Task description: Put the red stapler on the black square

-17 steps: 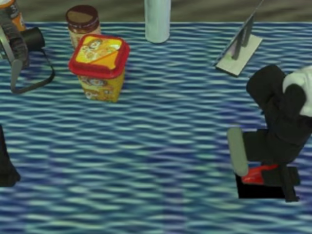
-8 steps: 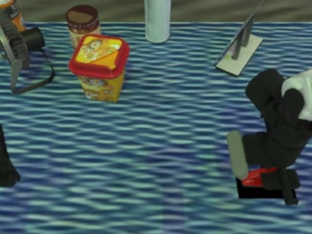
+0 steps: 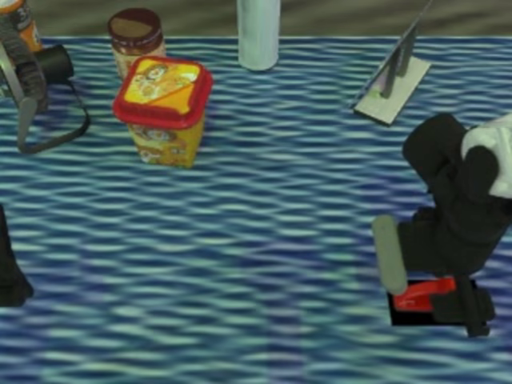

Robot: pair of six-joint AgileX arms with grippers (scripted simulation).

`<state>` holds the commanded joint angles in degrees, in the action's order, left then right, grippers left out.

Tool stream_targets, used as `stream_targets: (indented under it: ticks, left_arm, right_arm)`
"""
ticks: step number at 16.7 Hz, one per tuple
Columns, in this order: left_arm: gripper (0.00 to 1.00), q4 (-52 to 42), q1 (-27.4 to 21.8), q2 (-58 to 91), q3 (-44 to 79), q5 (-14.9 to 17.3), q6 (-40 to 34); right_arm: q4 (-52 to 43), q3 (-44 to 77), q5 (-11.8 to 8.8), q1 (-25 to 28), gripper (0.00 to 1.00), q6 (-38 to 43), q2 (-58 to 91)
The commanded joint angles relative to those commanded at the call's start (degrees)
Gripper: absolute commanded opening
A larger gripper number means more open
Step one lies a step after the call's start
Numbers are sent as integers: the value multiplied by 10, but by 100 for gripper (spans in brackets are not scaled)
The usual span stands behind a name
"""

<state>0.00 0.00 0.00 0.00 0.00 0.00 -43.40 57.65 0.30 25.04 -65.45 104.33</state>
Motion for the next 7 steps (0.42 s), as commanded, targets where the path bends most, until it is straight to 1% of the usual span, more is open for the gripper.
stream_targets:
  ticks: [1, 2, 7]
  left_arm:
    - [100, 0, 0, 0, 0, 0, 0]
    - [100, 0, 0, 0, 0, 0, 0]
    - [100, 0, 0, 0, 0, 0, 0]
  right_arm:
    - [0, 0, 0, 0, 98, 0, 0]
    - [0, 0, 0, 0, 100, 0, 0]
    - [0, 0, 0, 0, 100, 0, 0]
